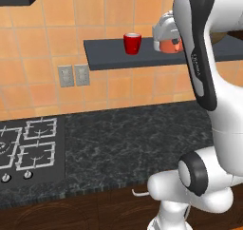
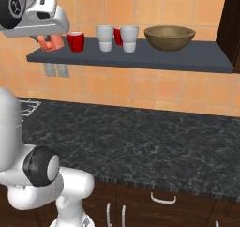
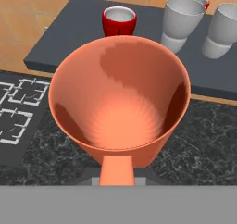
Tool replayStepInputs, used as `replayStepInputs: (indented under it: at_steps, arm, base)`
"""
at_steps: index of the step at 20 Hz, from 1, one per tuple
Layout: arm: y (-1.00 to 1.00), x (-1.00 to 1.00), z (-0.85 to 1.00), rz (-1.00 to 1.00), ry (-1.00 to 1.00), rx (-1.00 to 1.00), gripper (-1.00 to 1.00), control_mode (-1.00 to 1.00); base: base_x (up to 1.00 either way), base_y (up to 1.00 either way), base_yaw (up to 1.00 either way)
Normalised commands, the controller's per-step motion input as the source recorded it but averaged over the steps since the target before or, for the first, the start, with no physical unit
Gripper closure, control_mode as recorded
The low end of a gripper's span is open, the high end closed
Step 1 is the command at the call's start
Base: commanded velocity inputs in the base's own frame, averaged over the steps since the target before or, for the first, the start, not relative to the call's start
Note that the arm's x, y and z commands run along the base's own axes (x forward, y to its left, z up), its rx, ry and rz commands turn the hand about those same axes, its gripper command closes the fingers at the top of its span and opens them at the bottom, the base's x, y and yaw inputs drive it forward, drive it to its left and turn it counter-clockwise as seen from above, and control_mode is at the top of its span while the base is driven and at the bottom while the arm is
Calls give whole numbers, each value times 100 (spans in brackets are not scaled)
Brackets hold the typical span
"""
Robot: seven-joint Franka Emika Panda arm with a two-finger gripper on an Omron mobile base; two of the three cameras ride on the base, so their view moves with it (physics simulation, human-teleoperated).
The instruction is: Gather all objects into one cabinet and sort the glasses and bowls to opposite sides.
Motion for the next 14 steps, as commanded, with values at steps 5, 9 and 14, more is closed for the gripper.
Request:
replayStepInputs:
  at_steps: [5,9,14]
  arm:
    - [-5,46,-2,0,0,3,100,-100]
    - [-6,6,-31,0,1,0,100,-100]
    - [-9,6,-13,0,0,0,100,-100]
  base:
    - [0,0,0]
    - [0,0,0]
    - [0,0,0]
